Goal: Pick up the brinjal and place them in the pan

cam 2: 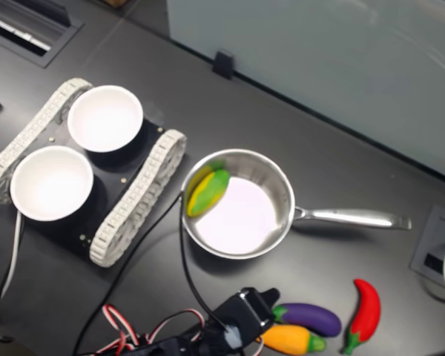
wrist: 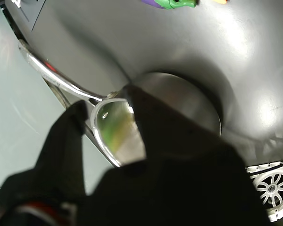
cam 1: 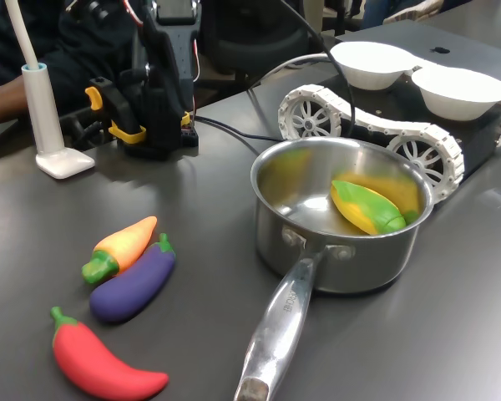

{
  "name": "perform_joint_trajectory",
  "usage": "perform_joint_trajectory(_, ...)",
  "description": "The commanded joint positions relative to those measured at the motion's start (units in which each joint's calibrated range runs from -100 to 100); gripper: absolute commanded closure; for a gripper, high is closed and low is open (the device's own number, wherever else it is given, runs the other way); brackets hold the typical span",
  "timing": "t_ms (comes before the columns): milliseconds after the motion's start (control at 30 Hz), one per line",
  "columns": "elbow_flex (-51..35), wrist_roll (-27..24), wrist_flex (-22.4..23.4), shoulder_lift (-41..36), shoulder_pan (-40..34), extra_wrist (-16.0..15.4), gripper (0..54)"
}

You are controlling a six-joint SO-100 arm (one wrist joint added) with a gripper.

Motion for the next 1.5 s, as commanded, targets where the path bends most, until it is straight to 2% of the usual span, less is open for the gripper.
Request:
perform_joint_trajectory(0,-4.31,0.83,-2.56,1.56,2.09,-1.67,31.3)
perform_joint_trajectory(400,-5.4,1.76,-4.27,6.62,3.92,-1.93,28.6)
perform_joint_trajectory(700,-10.4,3.81,-4.35,12.1,6.56,-1.93,27.6)
perform_joint_trajectory(1200,-17.85,9.23,-4.69,22.56,9.2,-1.76,23.2)
perform_joint_trajectory(1467,-16.48,12.41,-7.59,26.61,9.89,-1.76,22.8)
